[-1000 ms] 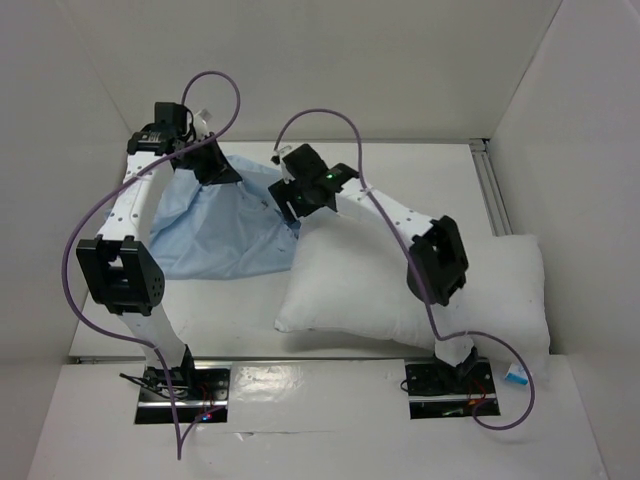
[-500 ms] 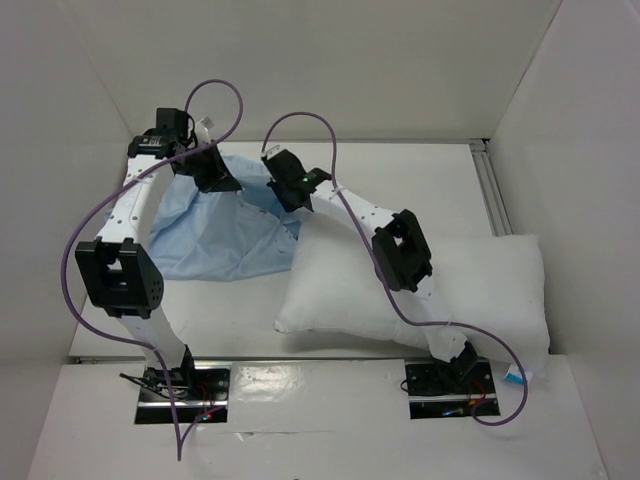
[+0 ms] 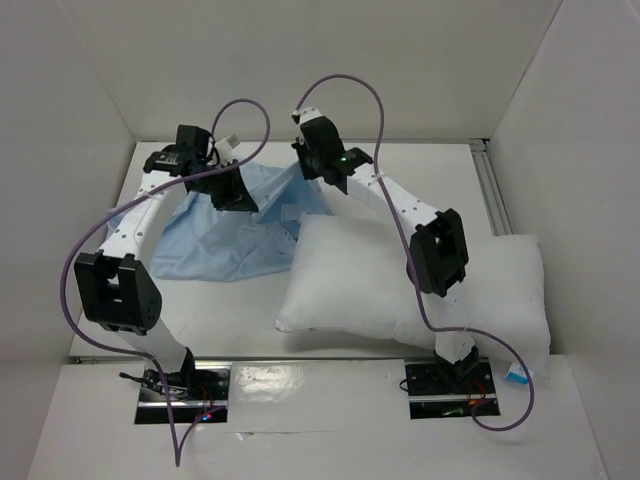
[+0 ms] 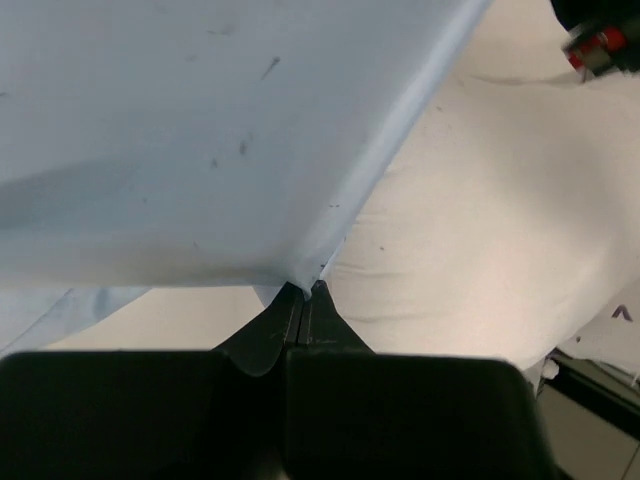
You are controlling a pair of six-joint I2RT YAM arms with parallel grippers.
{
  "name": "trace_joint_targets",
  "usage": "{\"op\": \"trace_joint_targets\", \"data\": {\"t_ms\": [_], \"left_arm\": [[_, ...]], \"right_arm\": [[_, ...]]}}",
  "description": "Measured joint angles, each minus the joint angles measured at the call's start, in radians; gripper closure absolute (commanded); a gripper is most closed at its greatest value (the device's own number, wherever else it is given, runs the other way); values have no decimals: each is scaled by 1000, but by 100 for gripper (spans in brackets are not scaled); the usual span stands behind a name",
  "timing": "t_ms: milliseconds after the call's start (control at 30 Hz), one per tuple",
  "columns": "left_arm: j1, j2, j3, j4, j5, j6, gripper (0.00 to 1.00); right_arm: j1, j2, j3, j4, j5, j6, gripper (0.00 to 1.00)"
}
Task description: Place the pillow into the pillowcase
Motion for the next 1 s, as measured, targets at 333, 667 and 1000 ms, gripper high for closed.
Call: {"op": "trace_joint_targets", "data": {"t_ms": [333,667,1000], "left_arm": [[-176,-70,-87,88,-34,27,100],[-308,-170,-190,93,-51,11,100],[-365,-206,-199,-62,-50,-22,100]], "right_arm": [[-39,-41,-130,-11,-18,47,100],[-64,-333,-438,-20,-56,123,100],[-150,-452,-522,-140,28,141,0]]}}
